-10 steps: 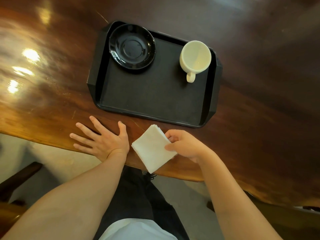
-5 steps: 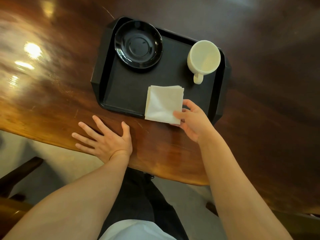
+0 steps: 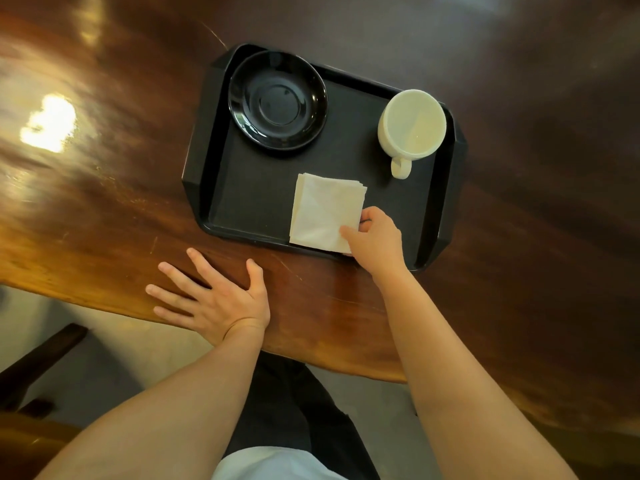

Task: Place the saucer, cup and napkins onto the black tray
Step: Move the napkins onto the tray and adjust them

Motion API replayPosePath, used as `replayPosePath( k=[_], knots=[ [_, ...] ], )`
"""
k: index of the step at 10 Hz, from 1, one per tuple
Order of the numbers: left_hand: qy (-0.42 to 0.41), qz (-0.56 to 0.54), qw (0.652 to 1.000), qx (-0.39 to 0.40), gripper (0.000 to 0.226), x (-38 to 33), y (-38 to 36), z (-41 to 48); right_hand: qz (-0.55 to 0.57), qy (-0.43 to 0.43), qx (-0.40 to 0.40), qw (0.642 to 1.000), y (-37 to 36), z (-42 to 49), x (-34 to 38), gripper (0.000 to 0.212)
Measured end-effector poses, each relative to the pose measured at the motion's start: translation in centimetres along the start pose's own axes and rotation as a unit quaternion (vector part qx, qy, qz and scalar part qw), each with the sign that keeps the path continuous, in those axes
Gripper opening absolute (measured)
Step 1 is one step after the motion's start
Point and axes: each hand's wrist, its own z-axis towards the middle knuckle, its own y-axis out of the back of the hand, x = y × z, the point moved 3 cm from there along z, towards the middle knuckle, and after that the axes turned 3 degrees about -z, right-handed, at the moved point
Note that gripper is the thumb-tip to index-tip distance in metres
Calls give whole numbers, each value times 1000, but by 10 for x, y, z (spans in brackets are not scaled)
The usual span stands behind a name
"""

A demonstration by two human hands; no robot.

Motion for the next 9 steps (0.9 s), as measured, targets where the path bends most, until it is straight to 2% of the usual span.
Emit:
replayPosePath(
  k=[1,2,4,5,6,8,9],
  knots=[
    [0,0,1000,4,95,0,0,0,-93,48,-27,994,3,-4,6,24],
    [-3,-4,1000,8,95,0,1,0,-89,50,-68,992,12,-5,5,28],
    [-7,-7,1000,3,94,1,0,0,94,1,-178,980,50,7,5,40],
    [-8,-11,1000,0,93,1,0,0,165,-18,-180,970,62,18,10,47],
    [-6,-14,1000,1,93,0,0,0,247,-38,-144,957,65,30,18,49],
    [-13,-23,1000,-7,92,0,-1,-1,326,-73,-82,939,60,44,20,16],
    [-14,-28,999,-13,91,1,-1,-2,347,-61,-43,935,61,48,21,17]
  ],
)
